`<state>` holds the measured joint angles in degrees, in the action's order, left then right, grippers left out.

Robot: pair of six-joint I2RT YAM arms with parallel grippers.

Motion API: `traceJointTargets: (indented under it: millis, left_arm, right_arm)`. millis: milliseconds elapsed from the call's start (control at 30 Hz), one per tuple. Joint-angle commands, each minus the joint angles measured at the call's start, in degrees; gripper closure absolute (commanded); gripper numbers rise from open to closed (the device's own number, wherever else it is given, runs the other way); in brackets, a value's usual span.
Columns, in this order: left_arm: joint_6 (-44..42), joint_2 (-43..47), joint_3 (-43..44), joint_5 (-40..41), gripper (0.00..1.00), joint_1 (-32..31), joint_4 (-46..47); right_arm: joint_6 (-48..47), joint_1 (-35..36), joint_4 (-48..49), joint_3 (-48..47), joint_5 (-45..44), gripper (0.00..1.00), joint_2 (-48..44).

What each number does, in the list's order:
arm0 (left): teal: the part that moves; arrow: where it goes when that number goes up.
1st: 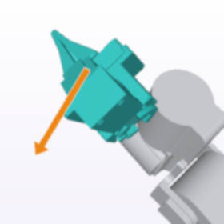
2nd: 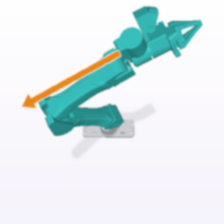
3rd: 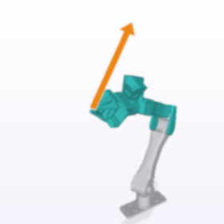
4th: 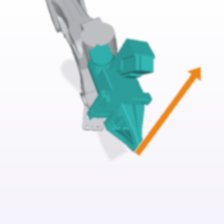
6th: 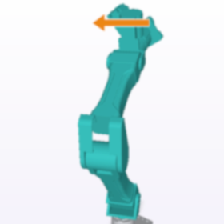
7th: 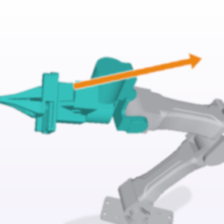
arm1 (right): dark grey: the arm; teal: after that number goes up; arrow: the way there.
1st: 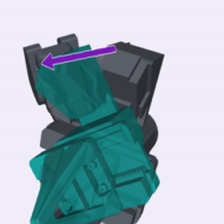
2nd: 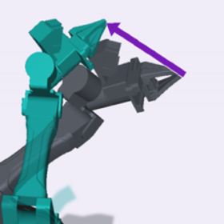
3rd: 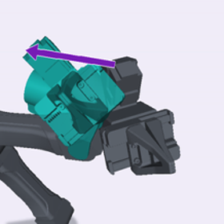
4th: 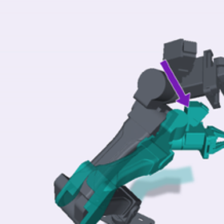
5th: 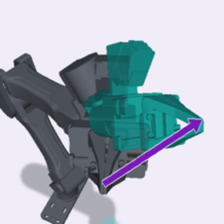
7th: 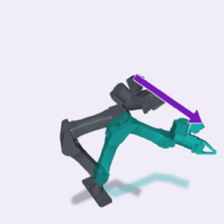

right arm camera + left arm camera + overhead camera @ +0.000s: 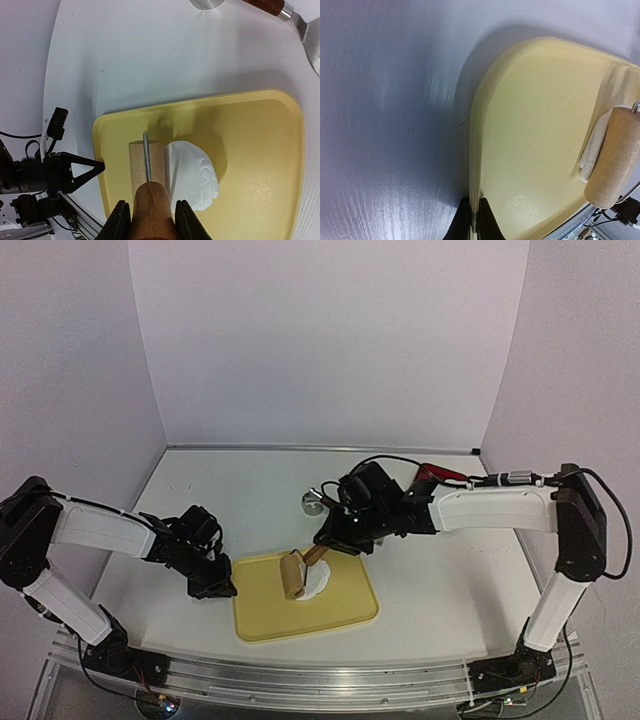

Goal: Roll out the dumpling wrappers from the dough

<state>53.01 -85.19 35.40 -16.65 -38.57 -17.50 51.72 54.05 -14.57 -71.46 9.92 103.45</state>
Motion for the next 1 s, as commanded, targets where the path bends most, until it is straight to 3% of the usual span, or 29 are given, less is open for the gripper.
traceJointTargets:
  millis: [0, 167, 400, 667, 967]
  left_arm:
    - [0.7, -1.7, -1.7, 1.4, 1.0, 0.1, -1.7]
    - [-0.1, -2.6, -0.6, 1.3, 1.0, 0.2, -2.0]
    - [-0.7, -2.6, -0.3, 1.1, 1.0, 0.4, -2.8]
    - [-0.2, -2.1, -1.2, 1.1, 1.0, 0.5, -2.2]
    - [-0.3, -1.2, -1.4, 1.5, 1.0, 1.0, -2.5]
  right_arm:
    - [-4.4, 0.2, -22.2, 9.0, -9.6, 1.0, 3.1]
    - [-3.3, -1.5, -23.0, 14.0, -9.9, 1.0, -2.8]
    - [-3.4, -1.5, -23.2, 14.6, -9.8, 1.0, -3.0]
    - [-7.5, 2.1, -24.5, 6.6, -8.4, 1.0, 5.9]
    - [-5.6, -0.5, -27.0, 12.6, -12.1, 1.0, -5.3]
